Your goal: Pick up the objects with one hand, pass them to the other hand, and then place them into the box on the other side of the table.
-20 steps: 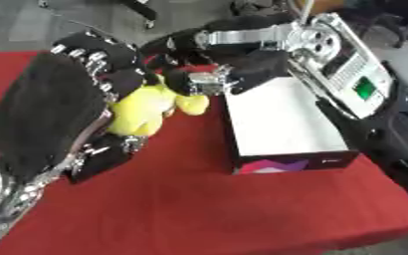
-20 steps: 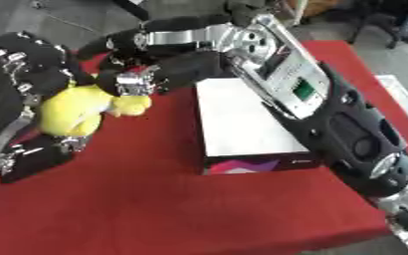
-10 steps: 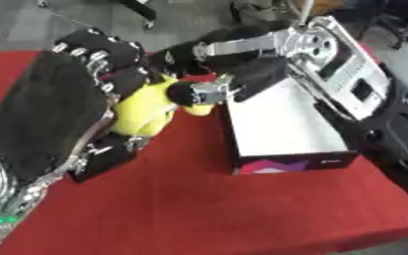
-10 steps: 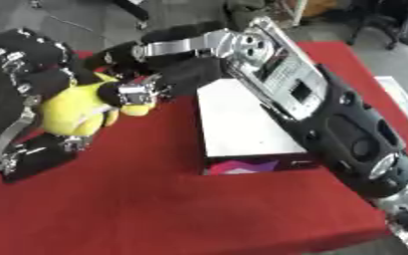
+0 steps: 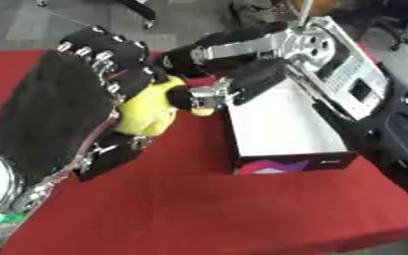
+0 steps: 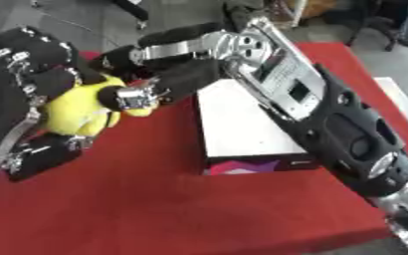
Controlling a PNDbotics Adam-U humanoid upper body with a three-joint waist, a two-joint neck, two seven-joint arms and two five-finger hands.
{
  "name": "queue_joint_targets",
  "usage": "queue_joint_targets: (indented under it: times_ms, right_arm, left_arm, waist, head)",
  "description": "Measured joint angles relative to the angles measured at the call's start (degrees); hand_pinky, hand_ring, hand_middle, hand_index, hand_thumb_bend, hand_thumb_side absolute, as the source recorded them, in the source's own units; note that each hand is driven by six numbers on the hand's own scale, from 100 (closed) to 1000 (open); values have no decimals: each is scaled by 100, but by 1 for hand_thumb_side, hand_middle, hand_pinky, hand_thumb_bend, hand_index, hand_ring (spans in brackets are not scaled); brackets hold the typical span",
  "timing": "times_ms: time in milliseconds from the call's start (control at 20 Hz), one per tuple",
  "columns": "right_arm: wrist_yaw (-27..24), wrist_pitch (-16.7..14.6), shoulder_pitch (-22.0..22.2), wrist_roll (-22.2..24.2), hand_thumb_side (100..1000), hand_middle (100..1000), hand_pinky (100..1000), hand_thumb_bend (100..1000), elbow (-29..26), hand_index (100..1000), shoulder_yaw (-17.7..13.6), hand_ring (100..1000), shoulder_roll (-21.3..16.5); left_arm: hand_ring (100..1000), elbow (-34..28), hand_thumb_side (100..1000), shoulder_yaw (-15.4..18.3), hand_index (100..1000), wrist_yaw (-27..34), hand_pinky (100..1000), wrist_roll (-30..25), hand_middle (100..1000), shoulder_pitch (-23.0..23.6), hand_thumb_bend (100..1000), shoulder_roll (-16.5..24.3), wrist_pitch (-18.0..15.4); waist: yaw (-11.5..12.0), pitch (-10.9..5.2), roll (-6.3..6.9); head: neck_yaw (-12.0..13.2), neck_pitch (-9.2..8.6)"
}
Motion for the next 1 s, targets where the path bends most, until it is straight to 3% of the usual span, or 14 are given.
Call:
queue_joint_targets:
  times_ms: [450,700,1000]
  right_arm:
    - [-281,212,27,115,730,830,1000,100,-62,1000,1,1000,-138]
    - [-411,486,46,249,548,627,974,100,-65,1000,0,1000,-172]
    - [-603,756,50,204,481,478,968,100,-68,938,-2,1000,-174]
  left_arm:
    - [564,125,152,-27,593,-123,672,50,499,-61,100,-156,-74]
    - [568,182,151,-44,596,-196,678,29,505,-72,100,-201,-136]
    - [570,210,153,-68,598,-246,681,25,506,-96,100,-224,-172]
  waist:
    - [-2,-1,-2]
    - [-6,-1,-3]
    - [-8,-1,-3]
  head:
    - [-42,5]
    - [-42,6]
    - [-40,46]
